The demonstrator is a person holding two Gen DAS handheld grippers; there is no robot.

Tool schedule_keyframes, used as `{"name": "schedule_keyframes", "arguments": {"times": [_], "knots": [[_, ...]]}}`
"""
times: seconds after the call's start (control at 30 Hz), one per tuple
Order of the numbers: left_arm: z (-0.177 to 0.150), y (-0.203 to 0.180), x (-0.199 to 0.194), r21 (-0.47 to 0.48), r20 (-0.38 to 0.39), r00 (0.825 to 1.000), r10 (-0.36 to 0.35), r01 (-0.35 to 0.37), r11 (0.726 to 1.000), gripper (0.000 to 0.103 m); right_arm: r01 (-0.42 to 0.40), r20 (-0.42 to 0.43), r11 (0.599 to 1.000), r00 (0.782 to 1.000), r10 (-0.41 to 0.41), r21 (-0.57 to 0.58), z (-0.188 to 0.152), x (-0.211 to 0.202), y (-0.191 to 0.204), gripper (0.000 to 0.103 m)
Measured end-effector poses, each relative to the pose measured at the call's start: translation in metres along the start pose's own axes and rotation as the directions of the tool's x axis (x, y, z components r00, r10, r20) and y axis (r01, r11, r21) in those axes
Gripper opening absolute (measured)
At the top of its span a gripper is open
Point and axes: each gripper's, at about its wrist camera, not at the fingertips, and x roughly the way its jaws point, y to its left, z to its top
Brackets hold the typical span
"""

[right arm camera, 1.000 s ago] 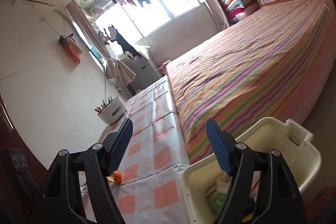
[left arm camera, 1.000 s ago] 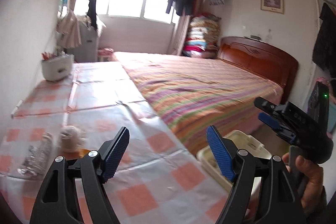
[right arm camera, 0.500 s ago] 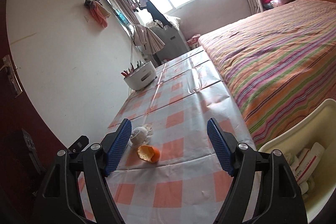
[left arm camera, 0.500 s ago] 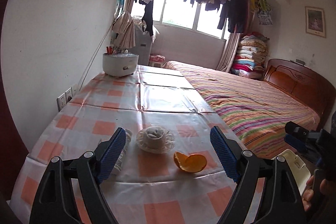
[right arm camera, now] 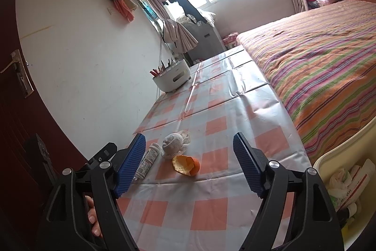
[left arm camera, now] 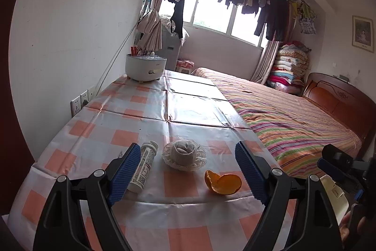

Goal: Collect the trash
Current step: 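Move both tools back over the tube, cup and orange peel on the table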

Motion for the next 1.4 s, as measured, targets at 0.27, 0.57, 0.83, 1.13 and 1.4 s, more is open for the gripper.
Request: {"name": "schedule_keyframes", "arguments": {"times": [0.27, 0.57, 0.83, 1.13, 1.4], "knots": [[0.001, 0.004, -0.001, -0.005, -0.018, 1.0, 0.002, -0.002, 1.0, 0.08, 0.006, -0.04, 1.0, 0.999, -0.007, -0.008, -0.007, 0.012, 0.004, 0.076], [0.004, 0.021, -0.006, -0.036, -0.018, 1.0, 0.022, -0.023, 0.999, 0.08, 0.018, -0.081, 1.0, 0.997, -0.019, -0.023, -0.014, 0.03, 0.014, 0.084], [0.001, 0.031, -0.008, -0.043, -0.027, 0.999, 0.043, -0.044, 0.998, 0.08, 0.013, -0.103, 0.999, 0.995, -0.018, -0.046, -0.019, 0.034, 0.023, 0.087], [0.001, 0.031, -0.011, -0.045, -0.027, 0.999, 0.04, -0.041, 0.998, 0.08, 0.022, -0.104, 0.999, 0.994, -0.027, -0.048, -0.019, 0.032, 0.024, 0.089], [0.002, 0.031, -0.012, -0.043, -0.031, 0.999, 0.042, -0.044, 0.998, 0.08, 0.019, -0.105, 0.998, 0.994, -0.024, -0.052, -0.019, 0.032, 0.026, 0.089]]}}
